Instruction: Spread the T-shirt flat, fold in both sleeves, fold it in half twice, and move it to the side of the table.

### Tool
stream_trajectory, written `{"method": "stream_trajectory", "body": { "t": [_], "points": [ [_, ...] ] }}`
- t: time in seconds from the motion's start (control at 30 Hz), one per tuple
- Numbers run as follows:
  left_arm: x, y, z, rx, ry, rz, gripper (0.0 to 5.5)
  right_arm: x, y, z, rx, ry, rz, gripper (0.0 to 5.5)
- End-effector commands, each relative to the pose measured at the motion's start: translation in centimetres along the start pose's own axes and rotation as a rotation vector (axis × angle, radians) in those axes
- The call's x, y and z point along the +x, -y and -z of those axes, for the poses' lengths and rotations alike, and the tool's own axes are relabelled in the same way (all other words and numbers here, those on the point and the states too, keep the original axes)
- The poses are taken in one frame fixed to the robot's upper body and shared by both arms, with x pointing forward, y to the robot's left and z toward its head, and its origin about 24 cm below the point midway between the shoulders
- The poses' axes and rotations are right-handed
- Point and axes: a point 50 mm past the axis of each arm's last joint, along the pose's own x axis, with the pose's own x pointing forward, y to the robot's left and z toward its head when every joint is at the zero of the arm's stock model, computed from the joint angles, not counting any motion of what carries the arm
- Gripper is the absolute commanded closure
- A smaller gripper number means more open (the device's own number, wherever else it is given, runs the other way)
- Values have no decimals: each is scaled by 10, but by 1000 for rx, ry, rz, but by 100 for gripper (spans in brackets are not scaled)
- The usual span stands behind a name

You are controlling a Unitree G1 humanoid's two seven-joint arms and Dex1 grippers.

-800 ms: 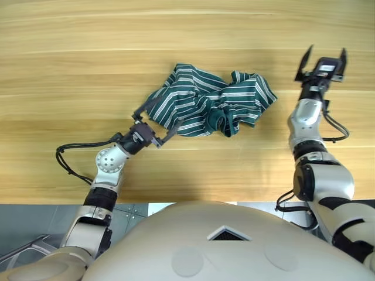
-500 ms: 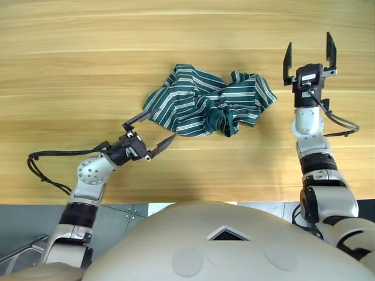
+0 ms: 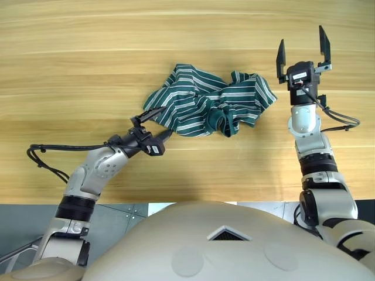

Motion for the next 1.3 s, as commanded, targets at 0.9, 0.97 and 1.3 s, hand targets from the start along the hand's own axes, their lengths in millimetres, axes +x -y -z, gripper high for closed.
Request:
{"method": "stream_trajectory", "body": {
  "t": [0.9,0.97,1.3],
  "points": [
    [-21,8,-18,-437,222,-90,243,-1,-14,10,4,-50,-24,162],
    [-23,5,-20,-454,240,-108,207,0,-13,10,3,-50,-21,162],
    [-16,19,24,-90,-85,73,188,2,-15,11,9,-51,-21,162]
  ]
}}
